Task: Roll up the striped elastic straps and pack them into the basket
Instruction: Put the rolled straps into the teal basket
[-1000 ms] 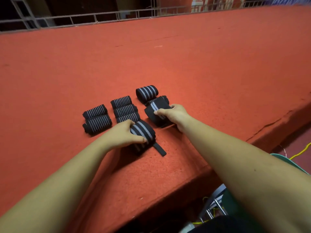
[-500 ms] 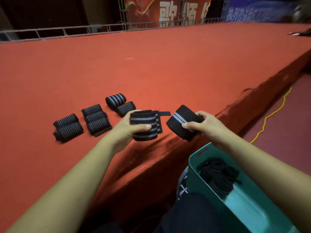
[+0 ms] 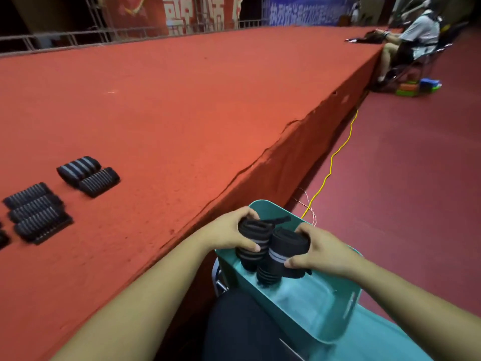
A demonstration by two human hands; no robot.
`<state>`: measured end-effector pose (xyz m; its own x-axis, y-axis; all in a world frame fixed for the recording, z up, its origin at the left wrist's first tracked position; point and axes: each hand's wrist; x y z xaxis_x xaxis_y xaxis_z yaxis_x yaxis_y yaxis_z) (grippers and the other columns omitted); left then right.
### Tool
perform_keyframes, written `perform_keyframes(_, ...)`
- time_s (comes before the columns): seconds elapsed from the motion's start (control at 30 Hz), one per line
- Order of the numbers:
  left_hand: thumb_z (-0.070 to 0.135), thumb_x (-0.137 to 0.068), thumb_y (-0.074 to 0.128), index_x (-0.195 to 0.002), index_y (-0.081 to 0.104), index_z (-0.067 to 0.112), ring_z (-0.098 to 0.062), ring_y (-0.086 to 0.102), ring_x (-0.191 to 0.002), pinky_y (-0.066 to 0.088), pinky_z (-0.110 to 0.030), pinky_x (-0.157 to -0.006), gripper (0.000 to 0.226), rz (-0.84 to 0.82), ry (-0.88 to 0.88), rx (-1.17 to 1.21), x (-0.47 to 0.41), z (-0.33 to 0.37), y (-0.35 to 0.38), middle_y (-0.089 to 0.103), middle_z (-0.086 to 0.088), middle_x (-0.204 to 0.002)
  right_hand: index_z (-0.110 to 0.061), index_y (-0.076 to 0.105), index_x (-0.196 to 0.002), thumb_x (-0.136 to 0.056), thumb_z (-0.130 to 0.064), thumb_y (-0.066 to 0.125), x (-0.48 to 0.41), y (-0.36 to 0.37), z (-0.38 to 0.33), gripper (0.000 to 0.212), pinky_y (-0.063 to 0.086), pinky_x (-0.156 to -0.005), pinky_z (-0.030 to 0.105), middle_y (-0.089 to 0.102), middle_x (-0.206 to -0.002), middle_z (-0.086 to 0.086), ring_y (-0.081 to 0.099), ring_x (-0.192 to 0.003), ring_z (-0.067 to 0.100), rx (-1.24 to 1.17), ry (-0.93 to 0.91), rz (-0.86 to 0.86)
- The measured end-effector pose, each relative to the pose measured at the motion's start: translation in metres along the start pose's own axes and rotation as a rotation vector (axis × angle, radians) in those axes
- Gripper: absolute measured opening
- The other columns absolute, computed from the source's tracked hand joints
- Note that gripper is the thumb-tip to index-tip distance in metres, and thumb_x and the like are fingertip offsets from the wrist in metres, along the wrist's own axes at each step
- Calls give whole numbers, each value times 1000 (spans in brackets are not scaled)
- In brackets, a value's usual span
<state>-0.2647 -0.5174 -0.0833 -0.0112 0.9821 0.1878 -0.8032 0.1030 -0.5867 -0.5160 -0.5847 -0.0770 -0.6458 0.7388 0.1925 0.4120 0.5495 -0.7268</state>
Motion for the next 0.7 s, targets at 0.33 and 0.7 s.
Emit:
perform_keyframes(0.33,30,-68,87,-125,52,32,-20,55,-108,49,-37,-95,67,-372,-57,-579,-38,-38,31,53,0,-118,-28,49,-100,-62,-50,77,-8,81,42,52,54,-70,35,67,-93,-6,66,-79,18,36,128,-85)
perform_keyframes(0.7,23,-70,86,-134,54,20,-28,56,-117,48,-37,-93,71,-380,24,-900,-71,-69,52,59,-7,-128,-20,48,-106,-74,-35,73,-40,135,56,42,50,-76,34,66,-107,6,63,-98,28,15,255,3)
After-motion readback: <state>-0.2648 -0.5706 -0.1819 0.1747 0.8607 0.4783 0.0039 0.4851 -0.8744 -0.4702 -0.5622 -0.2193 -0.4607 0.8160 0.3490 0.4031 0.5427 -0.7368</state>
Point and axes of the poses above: each hand's wrist, its own x-axis away from the middle knuckle, its own y-axis out of the palm, z = x × y
